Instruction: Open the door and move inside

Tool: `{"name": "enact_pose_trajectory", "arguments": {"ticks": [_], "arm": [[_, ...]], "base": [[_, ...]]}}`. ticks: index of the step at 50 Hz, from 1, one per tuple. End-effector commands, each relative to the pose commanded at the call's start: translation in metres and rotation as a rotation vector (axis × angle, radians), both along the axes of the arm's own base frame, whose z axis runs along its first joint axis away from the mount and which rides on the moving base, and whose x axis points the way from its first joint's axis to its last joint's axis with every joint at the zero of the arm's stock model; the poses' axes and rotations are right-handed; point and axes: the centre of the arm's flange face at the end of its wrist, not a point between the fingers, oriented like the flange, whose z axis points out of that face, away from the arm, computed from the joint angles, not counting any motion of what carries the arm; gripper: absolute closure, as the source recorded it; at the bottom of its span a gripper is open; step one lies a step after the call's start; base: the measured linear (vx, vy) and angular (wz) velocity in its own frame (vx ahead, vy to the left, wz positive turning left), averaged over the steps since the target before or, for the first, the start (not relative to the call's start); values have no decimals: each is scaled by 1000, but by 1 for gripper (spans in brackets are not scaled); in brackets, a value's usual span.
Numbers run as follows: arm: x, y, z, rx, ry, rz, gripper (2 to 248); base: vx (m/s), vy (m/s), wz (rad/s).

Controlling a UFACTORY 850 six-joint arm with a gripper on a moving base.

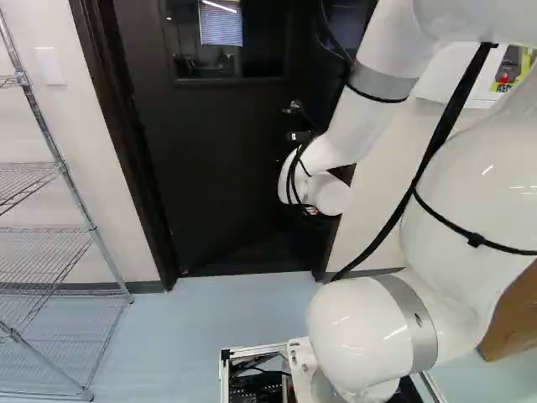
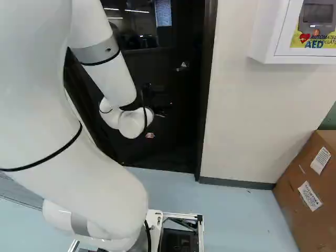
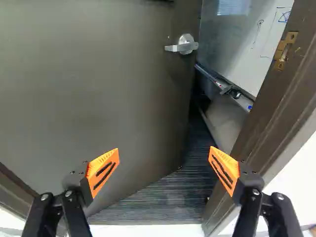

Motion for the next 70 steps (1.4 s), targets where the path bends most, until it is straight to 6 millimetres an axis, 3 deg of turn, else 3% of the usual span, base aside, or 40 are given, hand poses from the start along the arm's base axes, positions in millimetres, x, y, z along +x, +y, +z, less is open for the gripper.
{"name": "enact_pose_trajectory", "arguments": {"ticks": [28,57,70], "arm": [[0,0,0,0,0,0,3],[0,0,0,0,0,0,3],[0,0,0,0,0,0,3]], "base": [[65,51,-18],[122,32,-272],[115,136,-115]]}}
